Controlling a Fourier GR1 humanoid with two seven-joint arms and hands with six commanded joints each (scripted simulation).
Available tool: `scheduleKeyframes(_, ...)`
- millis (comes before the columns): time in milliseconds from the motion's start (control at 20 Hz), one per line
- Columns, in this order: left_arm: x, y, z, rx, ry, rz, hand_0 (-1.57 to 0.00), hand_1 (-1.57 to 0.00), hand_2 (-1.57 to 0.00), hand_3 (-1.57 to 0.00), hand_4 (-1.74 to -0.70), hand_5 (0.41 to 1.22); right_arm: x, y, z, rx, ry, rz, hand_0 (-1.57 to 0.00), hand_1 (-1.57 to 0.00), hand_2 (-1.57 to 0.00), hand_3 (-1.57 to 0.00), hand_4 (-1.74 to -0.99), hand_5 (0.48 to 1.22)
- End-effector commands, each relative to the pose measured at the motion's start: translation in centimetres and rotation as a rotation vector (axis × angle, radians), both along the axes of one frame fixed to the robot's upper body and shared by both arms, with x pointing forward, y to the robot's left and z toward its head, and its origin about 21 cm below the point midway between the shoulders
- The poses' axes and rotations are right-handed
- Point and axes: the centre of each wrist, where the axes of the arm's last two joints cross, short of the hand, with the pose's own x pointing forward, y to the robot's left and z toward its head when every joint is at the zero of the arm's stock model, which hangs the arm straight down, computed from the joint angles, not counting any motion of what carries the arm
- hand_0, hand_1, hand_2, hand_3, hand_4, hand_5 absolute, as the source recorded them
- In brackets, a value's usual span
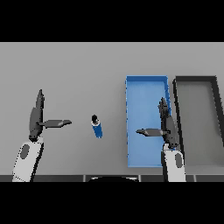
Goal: Pick up the blue pipe and place it into the blue bin.
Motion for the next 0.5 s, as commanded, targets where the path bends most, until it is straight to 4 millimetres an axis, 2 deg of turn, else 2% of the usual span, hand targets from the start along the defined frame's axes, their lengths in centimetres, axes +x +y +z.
scheduleKeyframes(0,0.0,0.1,0.0,0.0,-0.005,0.0,0.0,0.0,0.0,0.0,-1.01,0.586,0.0,0.1,0.0,0.001,0.0,0.0,0.0,0.0,0.0,0.0,-1.222,0.603)
scheduleKeyframes(250,0.2,0.8,0.2,0.004,-0.003,0.0,0.0,0.0,0.0,0.0,-1.01,0.586,0.1,0.7,0.1,0.0,0.002,0.0,0.0,0.0,0.0,0.0,-1.222,0.603)
scheduleKeyframes(350,-1.6,2.7,-0.4,0.116,-0.01,-0.208,0.0,0.0,0.0,0.0,-1.01,0.588,-1.6,-0.6,0.4,-0.156,-0.087,0.089,0.0,0.0,0.0,0.0,-1.227,0.603)
scheduleKeyframes(450,-2.0,3.6,-0.4,0.155,0.01,-0.284,0.0,0.0,0.0,0.0,-1.01,0.588,-2.1,-0.9,0.9,-0.21,-0.088,0.123,0.0,0.0,0.0,0.0,-1.228,0.599)
